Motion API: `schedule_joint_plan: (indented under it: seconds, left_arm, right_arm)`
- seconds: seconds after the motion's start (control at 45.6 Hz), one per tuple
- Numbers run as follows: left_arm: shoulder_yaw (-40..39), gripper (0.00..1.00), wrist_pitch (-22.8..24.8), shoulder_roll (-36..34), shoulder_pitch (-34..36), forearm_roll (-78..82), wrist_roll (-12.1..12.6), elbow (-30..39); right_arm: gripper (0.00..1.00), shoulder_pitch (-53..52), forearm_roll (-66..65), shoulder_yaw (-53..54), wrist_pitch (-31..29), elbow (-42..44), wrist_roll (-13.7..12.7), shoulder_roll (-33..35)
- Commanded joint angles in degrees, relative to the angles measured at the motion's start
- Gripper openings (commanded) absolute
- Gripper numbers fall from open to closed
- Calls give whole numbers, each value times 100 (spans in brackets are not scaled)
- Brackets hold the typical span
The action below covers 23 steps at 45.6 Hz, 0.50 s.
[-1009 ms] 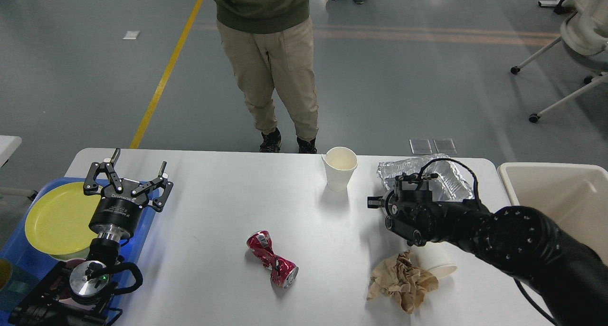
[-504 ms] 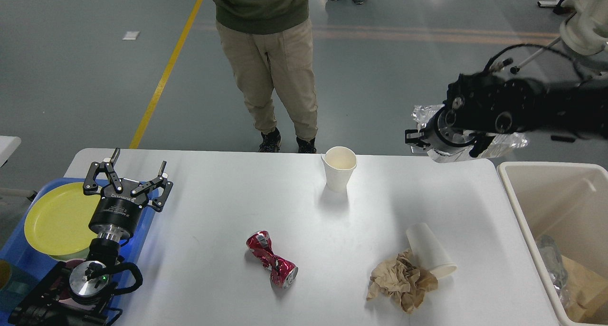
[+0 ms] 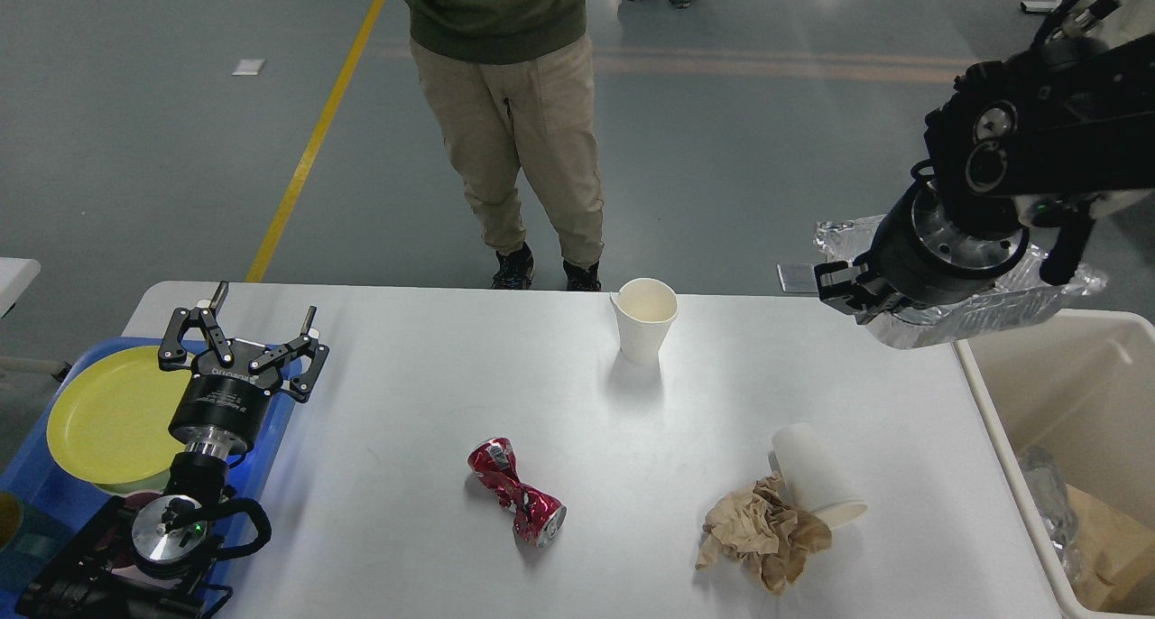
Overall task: Tidy desktop
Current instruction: 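Lift the foil tray and carry it over the white bin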
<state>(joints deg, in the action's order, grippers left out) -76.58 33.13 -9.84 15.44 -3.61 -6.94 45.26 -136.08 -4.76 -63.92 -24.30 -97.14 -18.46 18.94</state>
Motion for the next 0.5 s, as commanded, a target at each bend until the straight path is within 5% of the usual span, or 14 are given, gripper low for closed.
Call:
schedule_joint_plan:
  seconds: [0.0,0.241,0.373,0.482]
  left_arm:
    - [3,96,-9,0,-6,0,0,0]
    - [3,96,0,0,-6,0,0,0]
    - [3,96,0,0,-6,0,0,0]
    - [3,96,0,0,-6,0,0,0]
  right_arm:
    - [0,-94,115,-313,118,-86,114,30]
    - [0,-120,440,-1683,846,-33,1011,39]
    - [0,283,432,-2545,1664,168,1073,241]
    - [0,1091,361,-2722,1779,967,1064,811]
